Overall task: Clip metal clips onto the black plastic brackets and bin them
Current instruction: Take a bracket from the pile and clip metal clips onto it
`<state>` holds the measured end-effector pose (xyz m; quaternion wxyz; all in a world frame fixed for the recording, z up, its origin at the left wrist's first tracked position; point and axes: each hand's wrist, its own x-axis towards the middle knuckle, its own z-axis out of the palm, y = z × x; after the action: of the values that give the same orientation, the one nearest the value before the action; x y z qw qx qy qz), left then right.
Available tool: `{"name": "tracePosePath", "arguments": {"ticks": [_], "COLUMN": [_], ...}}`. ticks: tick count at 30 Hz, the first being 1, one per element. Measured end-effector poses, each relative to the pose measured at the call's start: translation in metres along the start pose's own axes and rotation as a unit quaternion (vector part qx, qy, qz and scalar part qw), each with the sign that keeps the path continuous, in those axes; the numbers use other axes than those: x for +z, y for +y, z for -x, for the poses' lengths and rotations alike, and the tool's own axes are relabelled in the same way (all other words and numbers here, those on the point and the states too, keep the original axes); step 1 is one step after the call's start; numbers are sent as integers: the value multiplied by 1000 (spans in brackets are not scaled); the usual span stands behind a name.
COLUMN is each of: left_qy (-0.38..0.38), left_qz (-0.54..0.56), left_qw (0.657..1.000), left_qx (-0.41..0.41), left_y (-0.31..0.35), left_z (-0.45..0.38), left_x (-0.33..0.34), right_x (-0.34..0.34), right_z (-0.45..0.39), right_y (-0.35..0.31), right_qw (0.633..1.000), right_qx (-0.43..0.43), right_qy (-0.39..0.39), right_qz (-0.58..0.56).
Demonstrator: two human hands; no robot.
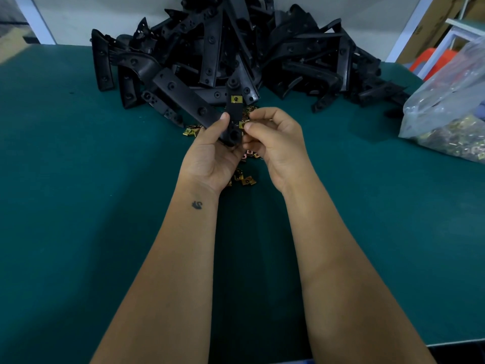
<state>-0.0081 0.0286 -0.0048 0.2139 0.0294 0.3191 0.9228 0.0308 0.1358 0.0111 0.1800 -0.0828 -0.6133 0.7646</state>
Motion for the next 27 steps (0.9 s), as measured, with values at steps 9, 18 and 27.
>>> {"name": "tracePosePath", "arguments": {"ticks": [9,18,27], "left_qy": [-16,-28,-41], "left_qz": [-25,-34,-48], "left_qw": [1000,999,998], "left_qx": [7,15,-17], "left_y": [-3,-6,-5], "left_z": [-4,-2,2], "left_x": [-1,4,8], "right_x": [2,1,6], "right_z": [1,-1,1], "right_y": [3,3,1], "right_qw": [1000,1000,999], "right_qx": [9,13,27], "right_qy": [5,21,-12], "right_qz": [-11,-19,-42]}}
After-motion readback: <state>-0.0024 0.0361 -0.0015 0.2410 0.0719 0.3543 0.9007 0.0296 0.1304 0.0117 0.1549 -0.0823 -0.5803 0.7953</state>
